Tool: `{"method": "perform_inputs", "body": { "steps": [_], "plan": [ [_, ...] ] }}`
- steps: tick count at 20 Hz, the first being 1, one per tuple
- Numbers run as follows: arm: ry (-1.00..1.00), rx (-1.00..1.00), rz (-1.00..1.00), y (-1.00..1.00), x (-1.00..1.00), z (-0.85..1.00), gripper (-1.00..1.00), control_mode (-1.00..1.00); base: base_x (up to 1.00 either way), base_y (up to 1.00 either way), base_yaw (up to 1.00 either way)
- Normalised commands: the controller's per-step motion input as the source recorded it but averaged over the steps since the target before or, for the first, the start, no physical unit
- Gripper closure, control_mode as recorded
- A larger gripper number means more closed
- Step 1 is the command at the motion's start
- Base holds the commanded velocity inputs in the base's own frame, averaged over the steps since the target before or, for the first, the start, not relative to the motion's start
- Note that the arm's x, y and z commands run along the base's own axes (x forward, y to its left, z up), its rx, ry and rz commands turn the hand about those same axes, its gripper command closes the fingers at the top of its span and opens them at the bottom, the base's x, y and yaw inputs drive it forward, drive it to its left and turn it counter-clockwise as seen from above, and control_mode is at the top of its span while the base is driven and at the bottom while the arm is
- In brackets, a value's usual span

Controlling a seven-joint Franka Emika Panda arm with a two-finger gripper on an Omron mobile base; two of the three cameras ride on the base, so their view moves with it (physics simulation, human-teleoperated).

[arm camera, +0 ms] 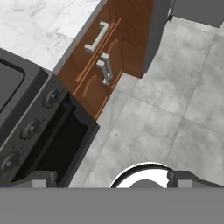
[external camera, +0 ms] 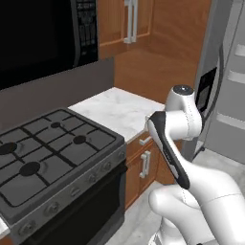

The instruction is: Pick the egg and butter from the fridge and place them by the bowl for mixing.

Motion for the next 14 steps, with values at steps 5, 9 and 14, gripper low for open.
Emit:
{"method": "perform_inputs", "body": {
  "steps": [5,9,14],
  "plan": [
    [0.00,0.00,0.00,0.00,0.00,0.00,-1.00,1.00,0.53,-0.38,0.41],
    [0.00,0.00,0.00,0.00,0.00,0.00,-1.00,1.00,0.41,-0.39,0.48],
    [0.00,0.00,0.00,0.00,0.00,0.00,-1.00,1.00,0.21,-0.53,0.37]
  ]
}}
